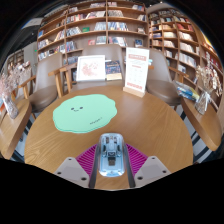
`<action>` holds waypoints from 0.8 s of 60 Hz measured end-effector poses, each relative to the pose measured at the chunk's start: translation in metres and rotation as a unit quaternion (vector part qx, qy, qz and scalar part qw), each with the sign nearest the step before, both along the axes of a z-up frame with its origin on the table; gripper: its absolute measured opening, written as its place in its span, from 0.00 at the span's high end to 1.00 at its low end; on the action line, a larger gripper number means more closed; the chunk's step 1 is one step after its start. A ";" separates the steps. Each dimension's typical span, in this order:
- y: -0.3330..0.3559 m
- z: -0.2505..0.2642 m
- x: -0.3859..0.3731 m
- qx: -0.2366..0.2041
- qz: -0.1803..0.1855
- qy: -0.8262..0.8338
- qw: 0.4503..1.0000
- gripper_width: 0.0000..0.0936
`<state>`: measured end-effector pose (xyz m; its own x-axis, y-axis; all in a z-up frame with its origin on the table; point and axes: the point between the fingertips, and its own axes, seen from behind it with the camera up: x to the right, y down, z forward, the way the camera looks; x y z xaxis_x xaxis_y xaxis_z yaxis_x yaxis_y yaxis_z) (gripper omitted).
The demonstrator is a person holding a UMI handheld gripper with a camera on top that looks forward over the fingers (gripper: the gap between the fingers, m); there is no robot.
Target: Arrange mouse
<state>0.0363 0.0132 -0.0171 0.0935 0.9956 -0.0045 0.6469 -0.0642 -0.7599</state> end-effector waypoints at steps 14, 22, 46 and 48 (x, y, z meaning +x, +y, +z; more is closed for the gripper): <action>-0.004 0.050 -0.003 -0.020 0.005 0.007 1.000 0.58; -0.021 0.116 -0.052 -0.023 0.026 0.056 0.998 0.58; -0.096 0.030 -0.173 -0.011 0.060 0.001 0.998 0.58; -0.094 0.019 -0.174 -0.005 0.057 -0.007 0.998 0.58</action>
